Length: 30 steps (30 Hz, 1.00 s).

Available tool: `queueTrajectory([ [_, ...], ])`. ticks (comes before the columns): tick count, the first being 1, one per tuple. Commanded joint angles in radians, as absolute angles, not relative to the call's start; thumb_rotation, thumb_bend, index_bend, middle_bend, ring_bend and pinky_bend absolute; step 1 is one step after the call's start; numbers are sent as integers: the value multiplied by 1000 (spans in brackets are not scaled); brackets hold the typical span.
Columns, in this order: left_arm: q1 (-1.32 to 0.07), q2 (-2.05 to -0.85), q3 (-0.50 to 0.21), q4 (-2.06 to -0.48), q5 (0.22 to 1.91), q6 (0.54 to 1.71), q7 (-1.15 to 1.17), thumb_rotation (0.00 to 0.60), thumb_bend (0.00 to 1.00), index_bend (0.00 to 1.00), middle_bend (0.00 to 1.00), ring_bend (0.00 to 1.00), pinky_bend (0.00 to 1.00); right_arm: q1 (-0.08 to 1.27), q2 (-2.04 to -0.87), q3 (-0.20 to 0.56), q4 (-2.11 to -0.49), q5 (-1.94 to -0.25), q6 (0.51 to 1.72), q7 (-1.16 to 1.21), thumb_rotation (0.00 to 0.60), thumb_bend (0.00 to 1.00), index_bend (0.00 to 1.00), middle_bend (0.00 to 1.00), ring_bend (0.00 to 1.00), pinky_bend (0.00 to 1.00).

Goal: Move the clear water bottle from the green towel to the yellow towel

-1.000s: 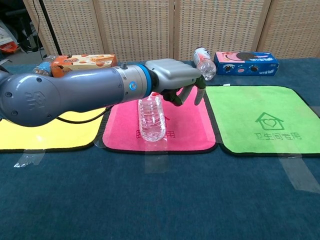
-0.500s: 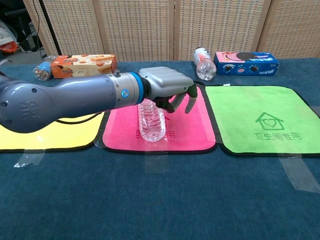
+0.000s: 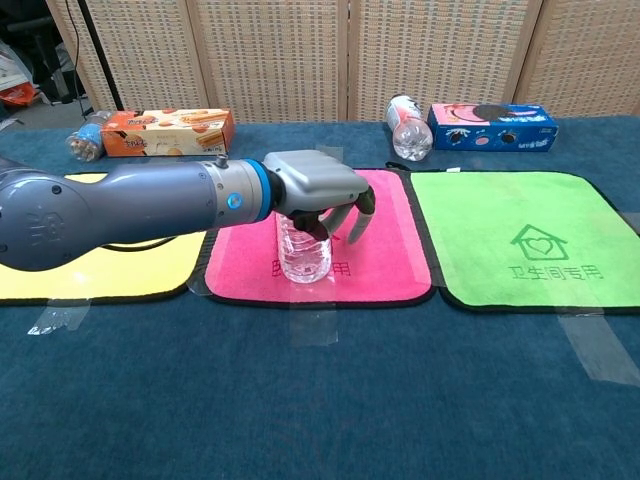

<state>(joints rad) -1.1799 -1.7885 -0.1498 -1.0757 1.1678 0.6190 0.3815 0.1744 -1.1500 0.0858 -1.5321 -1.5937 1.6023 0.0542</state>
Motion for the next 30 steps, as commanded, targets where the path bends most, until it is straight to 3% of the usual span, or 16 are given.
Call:
queueTrajectory([
  [1, -1168, -1771, -132, -1082, 1176, 617, 383, 600, 1000, 500, 263, 244, 277, 173, -1151, 89, -1532, -1592, 1601, 64, 600, 0, 1, 0, 0, 0],
  [16, -1108, -1660, -73, -1146, 1195, 616, 366, 600, 1000, 538, 304, 279, 283, 168, -1157, 100, -1536, -1589, 1597, 69, 600, 0, 1, 0, 0, 0],
  [30, -1083, -1527, -29, -1231, 1106, 585, 452, 600, 1000, 539, 304, 279, 283, 166, -1162, 103, -1543, -1591, 1587, 55, 600, 0, 1, 0, 0, 0],
])
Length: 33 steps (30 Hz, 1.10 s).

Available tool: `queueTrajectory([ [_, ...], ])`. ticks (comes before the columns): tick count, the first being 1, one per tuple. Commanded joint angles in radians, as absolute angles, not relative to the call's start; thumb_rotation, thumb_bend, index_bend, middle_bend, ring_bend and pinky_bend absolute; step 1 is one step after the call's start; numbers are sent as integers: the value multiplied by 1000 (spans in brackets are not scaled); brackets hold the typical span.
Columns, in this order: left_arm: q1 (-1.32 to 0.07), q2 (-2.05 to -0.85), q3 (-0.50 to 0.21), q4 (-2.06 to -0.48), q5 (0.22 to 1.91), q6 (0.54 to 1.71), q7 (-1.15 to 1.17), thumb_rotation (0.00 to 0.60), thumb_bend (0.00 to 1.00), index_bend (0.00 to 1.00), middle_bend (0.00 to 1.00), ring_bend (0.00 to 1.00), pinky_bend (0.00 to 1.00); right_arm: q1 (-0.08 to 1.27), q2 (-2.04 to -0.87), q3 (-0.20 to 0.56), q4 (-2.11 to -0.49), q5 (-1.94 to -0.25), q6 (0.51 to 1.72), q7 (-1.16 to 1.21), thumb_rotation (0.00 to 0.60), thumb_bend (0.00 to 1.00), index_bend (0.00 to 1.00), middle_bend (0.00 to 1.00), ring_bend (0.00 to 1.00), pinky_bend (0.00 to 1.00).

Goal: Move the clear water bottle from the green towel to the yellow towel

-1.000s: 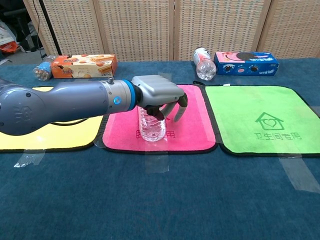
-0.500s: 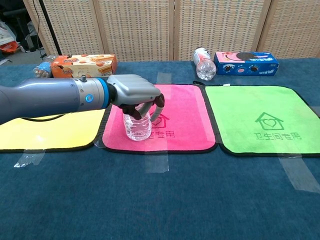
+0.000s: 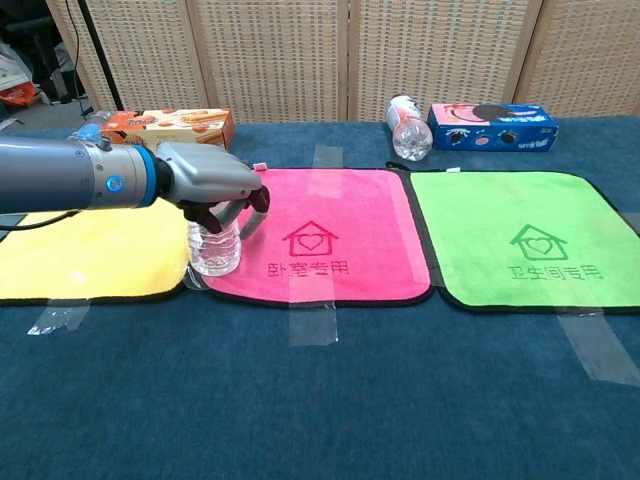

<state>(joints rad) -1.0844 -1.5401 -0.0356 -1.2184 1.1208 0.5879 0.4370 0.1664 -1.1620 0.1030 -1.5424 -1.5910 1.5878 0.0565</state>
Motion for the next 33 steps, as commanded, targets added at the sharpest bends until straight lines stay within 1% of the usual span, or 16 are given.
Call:
queueTrajectory([
  [1, -1081, -1514, -23, -1238, 1092, 584, 465, 600, 1000, 539, 304, 279, 283, 166, -1163, 103, -1544, -1591, 1586, 54, 600, 0, 1, 0, 0, 0],
  [15, -1078, -1413, 56, -1321, 960, 591, 593, 600, 1000, 539, 304, 279, 283, 162, -1164, 106, -1549, -1591, 1583, 47, 600, 0, 1, 0, 0, 0],
  [25, -1078, -1354, 93, -1365, 904, 620, 643, 600, 1000, 539, 304, 276, 283, 161, -1166, 107, -1555, -1593, 1580, 42, 600, 0, 1, 0, 0, 0],
  [33, -1087, -1338, 123, -1380, 847, 630, 690, 600, 1000, 539, 304, 276, 283, 162, -1168, 106, -1556, -1596, 1576, 38, 600, 0, 1, 0, 0, 0],
])
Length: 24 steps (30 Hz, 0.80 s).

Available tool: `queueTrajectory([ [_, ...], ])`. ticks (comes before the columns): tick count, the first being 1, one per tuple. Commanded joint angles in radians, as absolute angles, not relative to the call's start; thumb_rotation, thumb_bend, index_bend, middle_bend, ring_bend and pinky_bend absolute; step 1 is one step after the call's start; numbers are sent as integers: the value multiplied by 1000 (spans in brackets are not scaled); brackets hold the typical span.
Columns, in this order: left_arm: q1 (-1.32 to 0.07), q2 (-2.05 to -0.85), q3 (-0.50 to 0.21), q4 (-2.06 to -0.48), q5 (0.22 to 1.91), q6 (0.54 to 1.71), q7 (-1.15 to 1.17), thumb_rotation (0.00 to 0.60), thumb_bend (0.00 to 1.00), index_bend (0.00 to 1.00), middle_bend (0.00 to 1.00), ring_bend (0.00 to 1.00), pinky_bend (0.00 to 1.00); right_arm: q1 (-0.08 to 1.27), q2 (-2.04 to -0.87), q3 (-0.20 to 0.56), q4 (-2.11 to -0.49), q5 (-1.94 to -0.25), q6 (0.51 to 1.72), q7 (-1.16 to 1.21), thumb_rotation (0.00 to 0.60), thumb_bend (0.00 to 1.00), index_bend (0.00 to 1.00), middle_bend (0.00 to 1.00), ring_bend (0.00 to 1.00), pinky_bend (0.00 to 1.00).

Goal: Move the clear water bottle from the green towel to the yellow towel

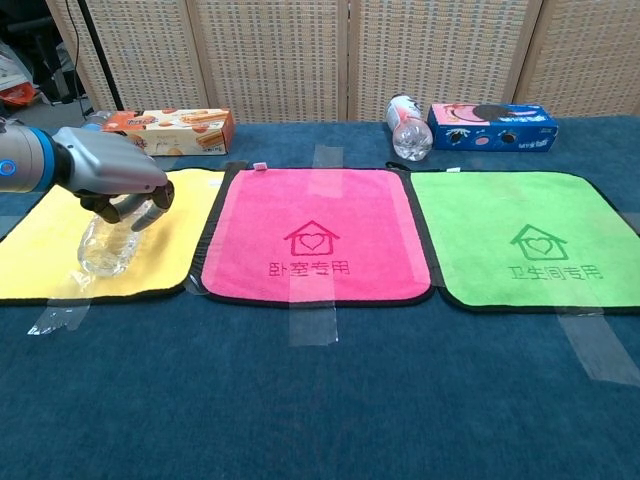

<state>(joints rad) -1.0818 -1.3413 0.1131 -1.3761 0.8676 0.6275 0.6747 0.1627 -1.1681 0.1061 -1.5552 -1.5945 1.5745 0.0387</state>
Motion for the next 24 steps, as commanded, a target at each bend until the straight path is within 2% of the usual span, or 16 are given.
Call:
queueTrajectory([
  [1, -1088, -1334, 129, -1381, 833, 633, 699, 600, 1000, 539, 304, 276, 283, 161, -1168, 106, -1557, -1598, 1580, 38, 600, 0, 1, 0, 0, 0],
  [16, -1085, -1300, 186, -1386, 772, 654, 736, 600, 1000, 539, 304, 276, 283, 161, -1168, 106, -1558, -1600, 1574, 38, 600, 0, 1, 0, 0, 0],
  [21, -1080, -1282, 183, -1399, 782, 666, 723, 600, 1000, 538, 304, 276, 283, 160, -1168, 106, -1559, -1600, 1574, 37, 600, 0, 1, 0, 0, 0],
  [24, -1070, -1241, 156, -1446, 815, 698, 680, 600, 1000, 539, 304, 276, 283, 159, -1166, 107, -1560, -1600, 1576, 40, 600, 0, 1, 0, 0, 0],
])
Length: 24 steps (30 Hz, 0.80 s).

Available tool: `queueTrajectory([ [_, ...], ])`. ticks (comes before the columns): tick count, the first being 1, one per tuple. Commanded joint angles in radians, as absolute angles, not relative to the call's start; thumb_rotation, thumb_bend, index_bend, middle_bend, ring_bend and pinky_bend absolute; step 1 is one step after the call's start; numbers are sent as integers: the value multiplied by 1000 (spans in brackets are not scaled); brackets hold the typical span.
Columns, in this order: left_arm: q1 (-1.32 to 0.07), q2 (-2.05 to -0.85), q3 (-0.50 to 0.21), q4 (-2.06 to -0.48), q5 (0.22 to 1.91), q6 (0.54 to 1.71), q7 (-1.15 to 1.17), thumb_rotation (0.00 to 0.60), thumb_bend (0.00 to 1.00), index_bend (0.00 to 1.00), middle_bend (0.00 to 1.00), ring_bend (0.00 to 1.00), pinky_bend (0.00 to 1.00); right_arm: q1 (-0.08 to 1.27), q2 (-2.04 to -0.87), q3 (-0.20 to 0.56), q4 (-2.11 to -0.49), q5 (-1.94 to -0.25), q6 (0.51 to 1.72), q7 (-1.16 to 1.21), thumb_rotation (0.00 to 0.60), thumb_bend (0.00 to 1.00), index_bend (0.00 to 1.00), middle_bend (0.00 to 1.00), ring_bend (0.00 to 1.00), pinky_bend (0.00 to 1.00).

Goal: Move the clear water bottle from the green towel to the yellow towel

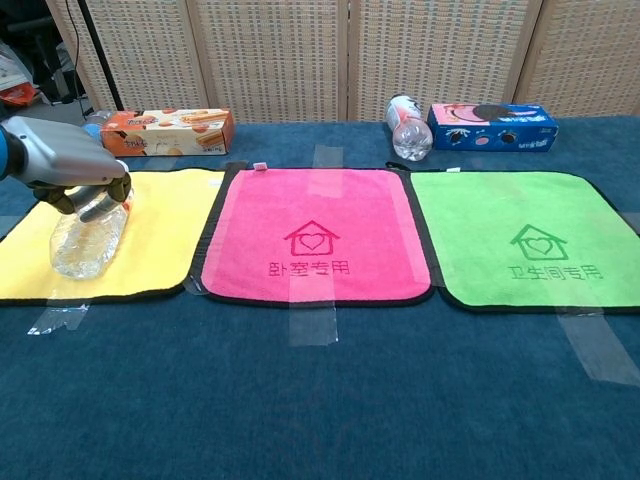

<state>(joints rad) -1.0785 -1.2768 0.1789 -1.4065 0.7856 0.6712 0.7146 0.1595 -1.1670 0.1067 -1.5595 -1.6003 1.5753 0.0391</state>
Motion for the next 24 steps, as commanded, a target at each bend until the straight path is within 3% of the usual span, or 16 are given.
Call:
queueTrajectory([
  [1, -1065, -1217, 146, -1469, 840, 714, 663, 600, 1000, 538, 304, 276, 283, 158, -1166, 107, -1560, -1600, 1576, 42, 600, 0, 1, 0, 0, 0],
  [8, -1001, -1039, 69, -1624, 988, 838, 488, 600, 1000, 503, 304, 276, 283, 155, -1162, 105, -1564, -1610, 1585, 47, 600, 0, 1, 0, 0, 0],
  [11, -926, -1005, 26, -1637, 1123, 958, 328, 600, 993, 500, 302, 269, 250, 153, -1163, 102, -1564, -1618, 1591, 46, 600, 0, 1, 0, 0, 0],
  [13, -852, -1009, 12, -1616, 1233, 1090, 208, 600, 871, 491, 272, 225, 165, 150, -1163, 100, -1564, -1624, 1597, 44, 600, 0, 1, 0, 0, 0],
  [14, -822, -1015, 10, -1602, 1267, 1140, 166, 600, 715, 473, 228, 168, 95, 149, -1164, 100, -1564, -1626, 1600, 42, 600, 0, 1, 0, 0, 0],
  [16, -774, -1026, 9, -1583, 1302, 1211, 115, 600, 307, 366, 93, 41, 4, 147, -1166, 100, -1563, -1629, 1606, 38, 600, 0, 1, 0, 0, 0],
  [18, -720, -1038, 10, -1577, 1307, 1274, 80, 600, 67, 231, 15, 0, 0, 143, -1168, 100, -1562, -1637, 1619, 31, 600, 0, 1, 0, 0, 0],
  [21, -646, -1053, 18, -1571, 1308, 1348, 52, 600, 0, 51, 0, 0, 0, 137, -1171, 98, -1561, -1649, 1637, 22, 600, 0, 0, 0, 0, 0],
  [24, -567, -1068, 28, -1567, 1287, 1416, 37, 600, 0, 0, 0, 0, 0, 132, -1173, 95, -1562, -1658, 1646, 15, 600, 0, 0, 0, 0, 0],
])
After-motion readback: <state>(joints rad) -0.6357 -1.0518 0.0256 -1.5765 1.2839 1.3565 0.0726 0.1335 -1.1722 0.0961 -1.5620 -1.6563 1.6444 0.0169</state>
